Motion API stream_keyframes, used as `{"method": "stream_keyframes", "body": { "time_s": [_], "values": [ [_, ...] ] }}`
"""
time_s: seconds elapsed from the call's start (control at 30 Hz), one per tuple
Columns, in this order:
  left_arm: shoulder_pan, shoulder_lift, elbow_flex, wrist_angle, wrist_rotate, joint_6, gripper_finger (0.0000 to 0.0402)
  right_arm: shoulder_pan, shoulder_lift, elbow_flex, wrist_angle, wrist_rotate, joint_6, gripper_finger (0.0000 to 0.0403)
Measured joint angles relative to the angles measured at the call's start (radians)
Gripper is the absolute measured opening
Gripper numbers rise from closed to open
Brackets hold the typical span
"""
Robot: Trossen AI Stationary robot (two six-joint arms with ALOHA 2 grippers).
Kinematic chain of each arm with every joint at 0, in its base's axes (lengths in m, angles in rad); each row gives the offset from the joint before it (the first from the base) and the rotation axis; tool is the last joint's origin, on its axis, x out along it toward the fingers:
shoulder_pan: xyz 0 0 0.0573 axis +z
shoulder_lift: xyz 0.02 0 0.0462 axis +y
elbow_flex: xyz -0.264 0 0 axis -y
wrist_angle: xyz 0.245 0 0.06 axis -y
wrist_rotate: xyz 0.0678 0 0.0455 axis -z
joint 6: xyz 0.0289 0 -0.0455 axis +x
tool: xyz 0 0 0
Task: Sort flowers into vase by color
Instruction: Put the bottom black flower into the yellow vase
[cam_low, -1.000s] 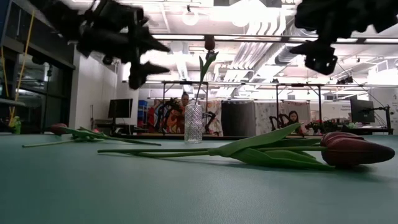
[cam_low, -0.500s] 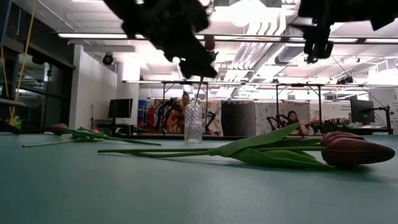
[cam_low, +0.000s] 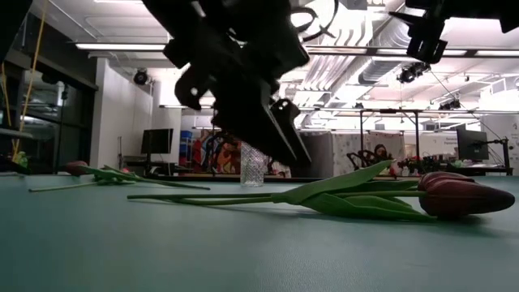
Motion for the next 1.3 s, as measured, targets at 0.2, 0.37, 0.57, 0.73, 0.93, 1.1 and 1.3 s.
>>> {"method": "stream_keyframes", "body": {
  "time_s": [0.2,0.37,0.57,0.73,0.93,1.1,1.3],
  "values": [
    [-0.008,0.048,0.000,0.012,-0.087,-0.068,0.0209,0.000,0.005,0.000,-0.024,0.025,0.004,0.0248],
    [0.004,0.081,0.000,0.036,-0.117,-0.056,0.0204,0.000,0.008,0.000,-0.026,0.087,0.051,0.0248],
    [0.007,0.103,0.001,0.120,-0.134,-0.088,0.0153,0.001,0.009,0.000,-0.025,0.145,0.090,0.0248],
    [0.006,0.101,0.000,0.132,-0.200,-0.082,0.0042,0.001,0.009,0.000,-0.021,0.217,0.146,0.0248],
    [0.072,0.040,0.002,0.129,-0.196,-0.097,0.0007,0.002,0.009,0.000,0.049,0.277,0.154,0.0248],
    [0.146,-0.103,0.002,0.184,-0.177,-0.138,0.0002,0.002,-0.002,0.000,0.198,0.277,0.097,0.0248],
    [0.195,-0.177,0.003,0.579,-0.144,-0.375,0.0001,0.002,-0.041,0.001,0.340,0.276,0.027,0.0248]
  ]
}}
